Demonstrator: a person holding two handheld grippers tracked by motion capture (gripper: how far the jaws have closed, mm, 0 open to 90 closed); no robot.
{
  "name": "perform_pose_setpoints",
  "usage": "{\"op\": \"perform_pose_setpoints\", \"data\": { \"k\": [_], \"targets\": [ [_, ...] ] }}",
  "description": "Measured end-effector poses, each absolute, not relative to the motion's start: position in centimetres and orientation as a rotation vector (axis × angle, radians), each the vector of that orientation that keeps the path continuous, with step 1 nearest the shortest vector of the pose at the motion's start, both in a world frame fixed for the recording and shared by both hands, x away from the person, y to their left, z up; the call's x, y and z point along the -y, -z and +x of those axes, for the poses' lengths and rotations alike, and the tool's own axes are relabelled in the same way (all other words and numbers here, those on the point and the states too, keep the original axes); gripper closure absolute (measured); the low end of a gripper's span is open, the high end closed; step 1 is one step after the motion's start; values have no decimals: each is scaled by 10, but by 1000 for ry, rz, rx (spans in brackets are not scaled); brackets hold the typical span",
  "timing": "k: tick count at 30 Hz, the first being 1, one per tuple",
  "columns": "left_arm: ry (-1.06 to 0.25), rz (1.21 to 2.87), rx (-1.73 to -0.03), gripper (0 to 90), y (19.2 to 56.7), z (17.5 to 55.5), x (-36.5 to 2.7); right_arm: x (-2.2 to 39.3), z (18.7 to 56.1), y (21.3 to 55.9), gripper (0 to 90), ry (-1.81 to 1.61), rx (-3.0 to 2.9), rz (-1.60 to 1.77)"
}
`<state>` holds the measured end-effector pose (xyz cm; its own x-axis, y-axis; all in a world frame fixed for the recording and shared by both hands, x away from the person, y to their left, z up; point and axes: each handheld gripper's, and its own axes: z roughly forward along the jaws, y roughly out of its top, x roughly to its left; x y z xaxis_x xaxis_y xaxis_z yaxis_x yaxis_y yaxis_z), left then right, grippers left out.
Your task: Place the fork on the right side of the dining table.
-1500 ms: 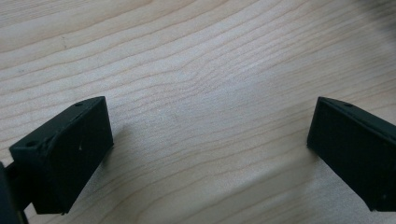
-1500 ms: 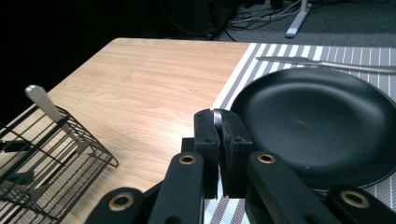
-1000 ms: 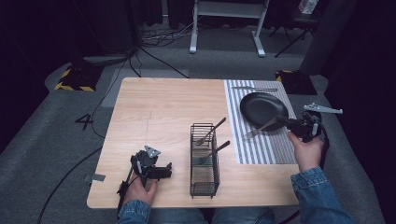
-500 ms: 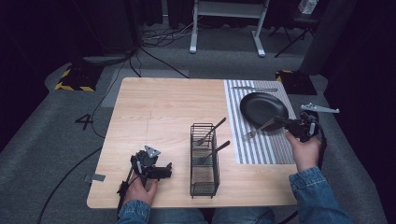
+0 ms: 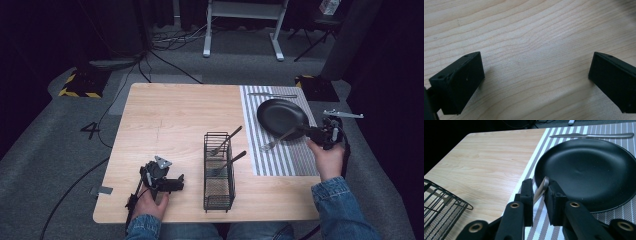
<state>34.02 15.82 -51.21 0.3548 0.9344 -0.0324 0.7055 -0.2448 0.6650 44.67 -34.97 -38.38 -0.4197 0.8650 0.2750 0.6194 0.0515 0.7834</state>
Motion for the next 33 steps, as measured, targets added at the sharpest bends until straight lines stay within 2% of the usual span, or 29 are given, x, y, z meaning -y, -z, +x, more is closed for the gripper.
{"op": "perform_pose_setpoints", "data": {
  "k": [11,33],
  "targets": [
    [-503,2031,-1420,3,512,340,-158,365,458,393,674,-1220,-2088,1579],
    [-503,2031,-1420,3,512,340,-158,387,463,411,623,-1152,-2124,1682]
  ]
}}
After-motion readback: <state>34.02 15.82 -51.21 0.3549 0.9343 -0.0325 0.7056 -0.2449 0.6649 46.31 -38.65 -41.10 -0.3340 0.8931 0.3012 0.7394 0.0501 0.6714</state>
